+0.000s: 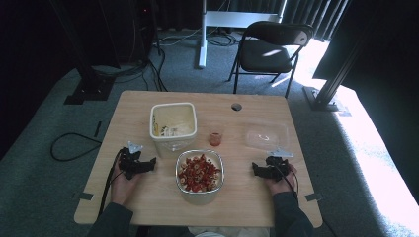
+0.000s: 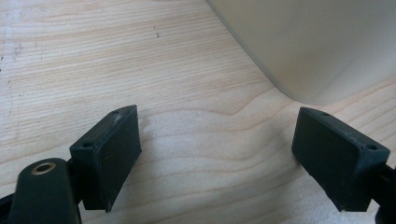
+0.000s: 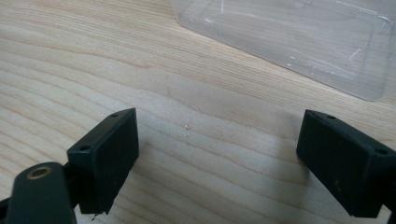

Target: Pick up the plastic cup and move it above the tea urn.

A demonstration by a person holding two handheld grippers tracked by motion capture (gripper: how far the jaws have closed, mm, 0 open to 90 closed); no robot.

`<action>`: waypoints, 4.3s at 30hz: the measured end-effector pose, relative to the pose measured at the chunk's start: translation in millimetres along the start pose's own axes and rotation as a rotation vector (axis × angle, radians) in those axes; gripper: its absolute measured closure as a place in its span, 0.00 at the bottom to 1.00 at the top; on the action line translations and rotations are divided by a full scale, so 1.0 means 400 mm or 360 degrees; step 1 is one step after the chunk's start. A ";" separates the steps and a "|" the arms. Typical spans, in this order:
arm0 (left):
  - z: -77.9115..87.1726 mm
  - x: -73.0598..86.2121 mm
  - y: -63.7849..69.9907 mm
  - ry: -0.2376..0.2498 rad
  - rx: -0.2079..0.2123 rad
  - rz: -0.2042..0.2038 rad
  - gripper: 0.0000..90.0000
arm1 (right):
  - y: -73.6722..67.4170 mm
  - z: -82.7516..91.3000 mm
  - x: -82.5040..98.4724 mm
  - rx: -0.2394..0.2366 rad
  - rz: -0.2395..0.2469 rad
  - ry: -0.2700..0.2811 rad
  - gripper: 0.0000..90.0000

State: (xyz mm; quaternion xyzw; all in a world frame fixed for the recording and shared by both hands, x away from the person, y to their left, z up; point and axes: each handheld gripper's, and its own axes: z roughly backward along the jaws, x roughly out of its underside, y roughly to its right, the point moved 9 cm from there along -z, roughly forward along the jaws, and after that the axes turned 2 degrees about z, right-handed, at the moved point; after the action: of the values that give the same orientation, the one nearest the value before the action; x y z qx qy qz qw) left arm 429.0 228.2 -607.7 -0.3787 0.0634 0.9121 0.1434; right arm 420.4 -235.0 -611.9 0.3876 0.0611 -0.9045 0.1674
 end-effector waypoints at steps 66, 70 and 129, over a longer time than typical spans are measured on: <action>0.000 0.000 0.000 0.0001 0.0000 0.0001 0.18 | 0.250 0.022 -0.185 0.0099 -0.0439 0.0115 0.96; 0.000 0.001 -0.001 0.0000 -0.0001 -0.0001 0.18 | 0.223 0.054 -0.226 0.0073 -0.0418 0.0175 0.97; 0.000 0.001 0.000 0.0000 0.0005 0.0004 0.18 | -0.347 0.130 -0.728 -0.0372 0.0149 0.0459 0.65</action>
State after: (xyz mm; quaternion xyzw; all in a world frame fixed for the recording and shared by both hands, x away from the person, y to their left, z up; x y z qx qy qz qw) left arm 428.7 228.2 -607.7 -0.3784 0.0653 0.9122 0.1429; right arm 523.9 -43.2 -368.4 0.4936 0.1710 -0.8175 0.2428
